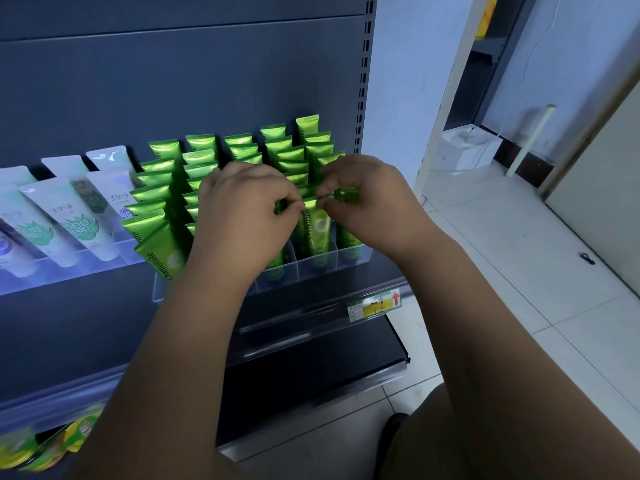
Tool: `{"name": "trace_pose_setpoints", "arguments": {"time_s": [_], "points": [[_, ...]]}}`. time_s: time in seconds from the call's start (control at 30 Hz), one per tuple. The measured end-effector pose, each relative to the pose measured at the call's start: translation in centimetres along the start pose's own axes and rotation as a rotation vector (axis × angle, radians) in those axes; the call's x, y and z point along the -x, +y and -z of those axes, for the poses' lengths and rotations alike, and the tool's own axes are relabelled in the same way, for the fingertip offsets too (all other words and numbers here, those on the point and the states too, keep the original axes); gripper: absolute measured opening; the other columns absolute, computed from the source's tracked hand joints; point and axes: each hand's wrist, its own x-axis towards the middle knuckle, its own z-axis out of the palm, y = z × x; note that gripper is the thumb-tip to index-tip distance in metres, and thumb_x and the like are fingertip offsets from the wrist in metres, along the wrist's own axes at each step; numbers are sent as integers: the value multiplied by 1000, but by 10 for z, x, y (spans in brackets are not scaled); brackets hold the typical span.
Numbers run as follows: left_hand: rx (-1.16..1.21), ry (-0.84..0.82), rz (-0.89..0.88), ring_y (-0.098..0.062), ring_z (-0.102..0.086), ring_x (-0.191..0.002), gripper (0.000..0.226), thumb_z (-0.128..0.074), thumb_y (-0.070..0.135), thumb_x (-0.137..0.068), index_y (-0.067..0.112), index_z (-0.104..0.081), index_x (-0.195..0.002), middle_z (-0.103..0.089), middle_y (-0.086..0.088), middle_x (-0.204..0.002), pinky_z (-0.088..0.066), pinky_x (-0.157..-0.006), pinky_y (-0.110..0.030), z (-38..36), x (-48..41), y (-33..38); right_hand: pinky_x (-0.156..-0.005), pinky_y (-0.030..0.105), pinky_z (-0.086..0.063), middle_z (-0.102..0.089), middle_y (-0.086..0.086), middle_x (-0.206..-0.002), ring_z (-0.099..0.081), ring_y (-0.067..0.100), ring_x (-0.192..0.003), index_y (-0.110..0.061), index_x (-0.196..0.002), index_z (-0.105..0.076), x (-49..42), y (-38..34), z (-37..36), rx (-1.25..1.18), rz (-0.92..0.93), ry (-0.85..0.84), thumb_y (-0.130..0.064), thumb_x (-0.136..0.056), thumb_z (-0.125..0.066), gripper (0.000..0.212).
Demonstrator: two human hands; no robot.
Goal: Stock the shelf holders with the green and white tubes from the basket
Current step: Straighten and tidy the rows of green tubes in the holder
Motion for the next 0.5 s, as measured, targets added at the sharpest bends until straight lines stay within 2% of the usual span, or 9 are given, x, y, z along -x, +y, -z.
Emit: {"name": "trace_pose_setpoints", "arguments": {"time_s": [0.27,0.5], "points": [[12,12,4,-25,-60,-104,10,-70,32,-89,27,-78,-87,-73,14,-102,-45,-98,-56,4,2,0,-86,5,-40,-72,-4,-94,-62,7,-98,-15,-85,-80,1,-5,-3,-17,38,24,-11,-84,-75,6],[36,3,21,-24,-59,-108,6,-71,29,-89,26,-75,-86,-72,14,-103,-45,-98,-54,5,4,3,-86,5,-39,-73,-4,-95,-63,10,-99,-16,-86,-80,1,-8,-1,-6,33,18,-14,-83,-76,5]]}}
